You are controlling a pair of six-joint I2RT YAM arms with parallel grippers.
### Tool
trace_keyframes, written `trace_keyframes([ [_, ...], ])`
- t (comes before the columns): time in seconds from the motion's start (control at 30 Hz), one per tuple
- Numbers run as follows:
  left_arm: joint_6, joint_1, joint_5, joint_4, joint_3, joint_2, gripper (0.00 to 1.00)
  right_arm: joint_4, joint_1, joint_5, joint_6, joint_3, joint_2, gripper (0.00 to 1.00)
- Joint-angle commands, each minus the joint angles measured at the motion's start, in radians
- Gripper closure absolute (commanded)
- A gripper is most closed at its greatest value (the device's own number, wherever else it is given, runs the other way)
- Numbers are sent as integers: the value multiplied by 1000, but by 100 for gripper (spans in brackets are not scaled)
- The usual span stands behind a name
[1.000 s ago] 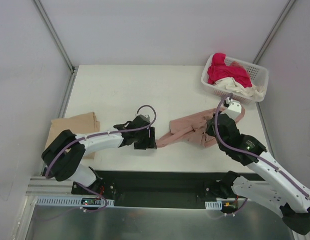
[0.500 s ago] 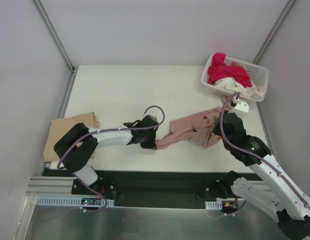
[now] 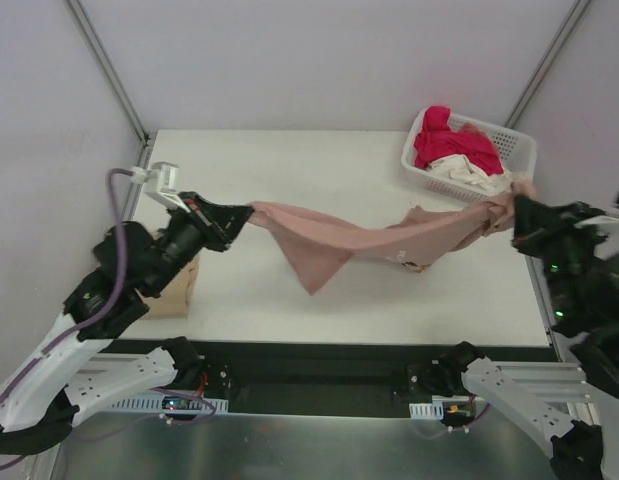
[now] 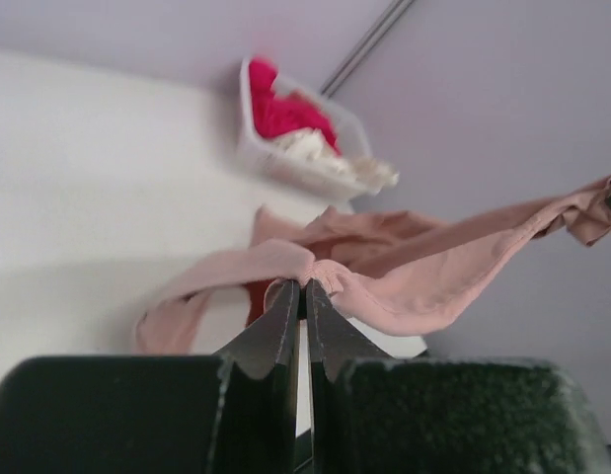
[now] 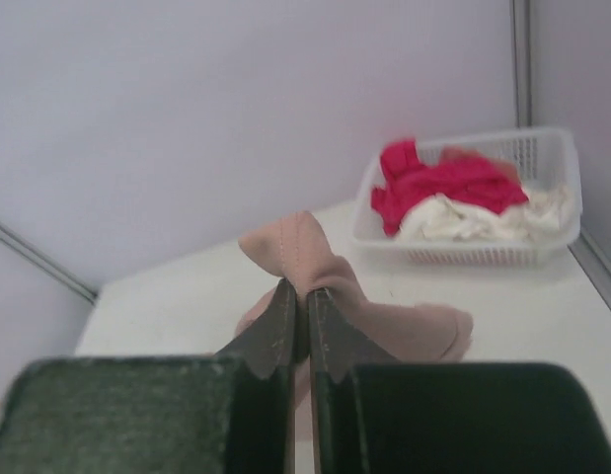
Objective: Fold and stack the t-shirts
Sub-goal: Flatten out the tshirt
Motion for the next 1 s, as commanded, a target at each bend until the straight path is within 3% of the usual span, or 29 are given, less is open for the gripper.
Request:
trace_keyframes([
  [0.0,106,-4,-3,-80,176,-56,100,58,-6,-134,-146,225,-3,100],
  [0.27,163,-4,316,-115,647,9,100,81,-6,-579,-134,690,129,99],
  [0.33,158,-4,359,-120,723,22,100,136,-6,-651,-123,707,132,100],
  [0.53,189,-4,309,-140,772,11,100,211,-4,-670,-146,709,129,100],
  [0.63,224,-4,198,-161,768,48,100,198,-4,-587,-201,695,178,99],
  [0.77,311,-4,-269,-189,715,141,100,190,-4,-408,-313,611,311,99],
  [0.8,334,-4,-558,-189,700,205,100,196,-4,-306,-336,580,339,100],
  [0.87,399,3,-815,-177,643,279,100,257,-7,-222,-414,464,429,100],
  [0.9,397,78,-890,-181,621,348,100,283,-13,-181,-429,427,463,99],
  [0.97,300,240,-702,-222,510,390,100,313,-64,-209,-398,335,578,99],
])
